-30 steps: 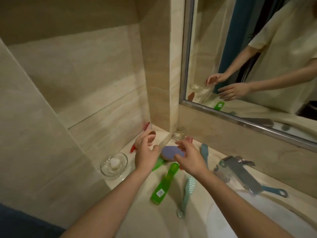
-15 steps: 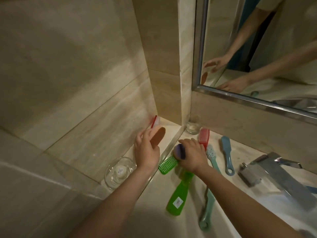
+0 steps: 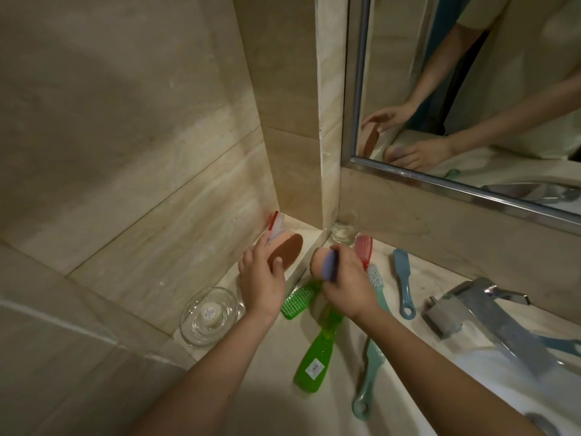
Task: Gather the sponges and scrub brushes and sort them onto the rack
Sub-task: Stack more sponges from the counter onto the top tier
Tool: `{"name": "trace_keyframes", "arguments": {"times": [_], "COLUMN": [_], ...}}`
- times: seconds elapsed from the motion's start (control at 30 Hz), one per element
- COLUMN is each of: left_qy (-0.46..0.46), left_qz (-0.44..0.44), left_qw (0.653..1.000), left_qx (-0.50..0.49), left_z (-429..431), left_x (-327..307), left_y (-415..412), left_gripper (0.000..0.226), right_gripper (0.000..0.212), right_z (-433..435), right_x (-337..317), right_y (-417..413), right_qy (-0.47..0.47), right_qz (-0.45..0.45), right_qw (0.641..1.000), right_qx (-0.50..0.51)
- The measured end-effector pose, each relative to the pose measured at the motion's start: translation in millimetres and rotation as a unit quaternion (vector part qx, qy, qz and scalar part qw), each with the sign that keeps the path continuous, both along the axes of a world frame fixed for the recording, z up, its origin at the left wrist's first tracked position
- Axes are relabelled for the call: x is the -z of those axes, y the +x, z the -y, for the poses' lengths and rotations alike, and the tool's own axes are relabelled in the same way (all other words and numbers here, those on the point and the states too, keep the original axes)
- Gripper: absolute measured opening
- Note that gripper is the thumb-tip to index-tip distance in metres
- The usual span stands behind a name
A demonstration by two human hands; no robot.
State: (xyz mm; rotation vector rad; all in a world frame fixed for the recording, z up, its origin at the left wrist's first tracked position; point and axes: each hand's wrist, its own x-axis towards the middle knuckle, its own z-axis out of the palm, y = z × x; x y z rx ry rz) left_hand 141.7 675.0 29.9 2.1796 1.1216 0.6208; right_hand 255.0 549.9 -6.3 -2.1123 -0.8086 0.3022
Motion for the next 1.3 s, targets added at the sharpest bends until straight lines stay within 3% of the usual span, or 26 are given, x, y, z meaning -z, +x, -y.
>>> {"name": "trace_keyframes", "arguments": {"times": [0.13,0.3,0.43,0.5,0.63,0.87,1.1,1.2,1.3], "left_qy": [-0.062,-0.209,-0.300,-0.310,-0.320,-0.305,-0.323,-0.326,-0.318], "left_qz": [0.102,0.211,0.238,0.245,0.249,0.197,0.258,0.281,0.285], "left_qw": [0.993,0.954,0.922,0.915,0.902,0.896,0.843,0.817,0.812], "left_qx": [0.018,0.046,0.064,0.085,0.145,0.254,0.344,0.383,0.398], "left_z": [24.0,59.7,98.7,122.8,173.3,277.5,391.8,438.2,480.3], "left_x": [-15.5,-40.4,-62.2,-72.8,-94.5,-129.3,-166.7,-183.9,-195.4], "left_y": [-0.4,6.5,19.2,25.7,36.3,49.8,56.6,57.8,58.8], "left_gripper": [0.051,0.043,0.040,0.039,0.042,0.085,0.070,0.066,0.066], "right_gripper": [0.080,0.098,0.073,0.060,0.054,0.053,0.046,0.042,0.039], "right_z": [15.3,50.2,89.8,113.7,168.5,277.1,385.1,432.0,480.8], "right_x": [-15.7,-49.1,-78.2,-93.0,-117.6,-155.7,-196.6,-214.8,-230.0], "right_y": [-8.1,-15.1,-15.2,-14.2,-11.8,-15.7,-27.0,-31.3,-35.1], "right_qy": [0.066,0.121,0.164,0.189,0.229,0.233,0.272,0.290,0.291], "right_qz": [0.001,0.060,0.101,0.090,0.089,0.078,0.053,0.075,0.104], "right_qw": [0.997,0.984,0.965,0.956,0.944,0.927,0.905,0.894,0.886], "right_qx": [0.048,0.114,0.179,0.205,0.219,0.284,0.323,0.335,0.347]}}
